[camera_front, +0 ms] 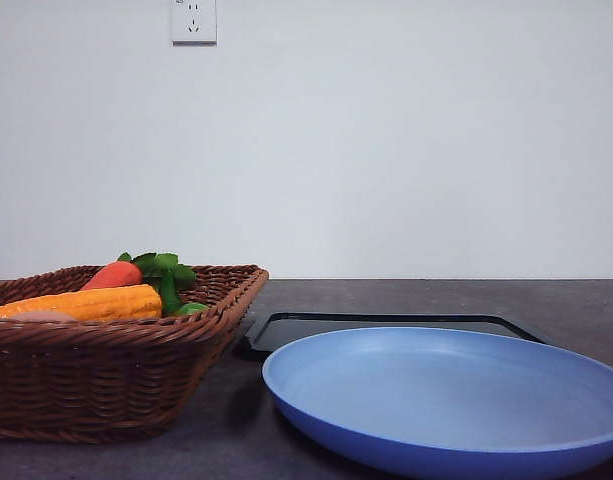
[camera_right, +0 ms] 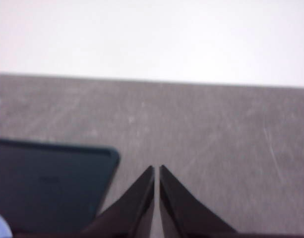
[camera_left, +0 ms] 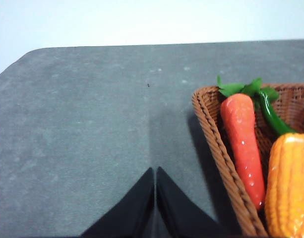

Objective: Transfer egg from basket to plate and serve

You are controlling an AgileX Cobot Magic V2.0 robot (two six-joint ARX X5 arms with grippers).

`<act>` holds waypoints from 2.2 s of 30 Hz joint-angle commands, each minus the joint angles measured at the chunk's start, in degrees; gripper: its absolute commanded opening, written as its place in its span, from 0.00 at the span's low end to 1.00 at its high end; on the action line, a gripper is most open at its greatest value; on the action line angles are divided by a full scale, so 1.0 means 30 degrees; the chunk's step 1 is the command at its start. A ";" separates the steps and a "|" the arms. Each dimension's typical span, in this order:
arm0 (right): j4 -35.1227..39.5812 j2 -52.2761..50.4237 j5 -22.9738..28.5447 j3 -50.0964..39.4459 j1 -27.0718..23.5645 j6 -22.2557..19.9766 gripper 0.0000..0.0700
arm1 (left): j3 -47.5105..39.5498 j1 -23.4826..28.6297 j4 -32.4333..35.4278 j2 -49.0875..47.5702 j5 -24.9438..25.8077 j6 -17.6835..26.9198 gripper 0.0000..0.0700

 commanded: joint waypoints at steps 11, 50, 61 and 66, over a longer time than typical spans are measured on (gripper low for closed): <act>0.5663 0.0000 -0.0023 -0.0028 0.0007 0.6813 0.00 | -0.0065 0.0029 0.0548 -0.0029 0.0731 -0.9551 0.00; -1.3954 1.5999 -0.7470 1.3366 0.0078 0.3192 0.03 | 1.4375 -0.1345 -0.8495 1.7193 1.0230 -0.1034 0.03; -1.0682 2.1119 -0.8517 1.0815 0.2334 0.4884 0.31 | 1.4375 -0.1792 -0.8233 1.7653 1.0270 -0.1180 0.47; -0.8105 2.3121 -0.8551 1.0083 0.3272 0.5552 0.31 | 1.4375 -0.1792 -0.8233 1.7653 1.0265 -0.1180 0.46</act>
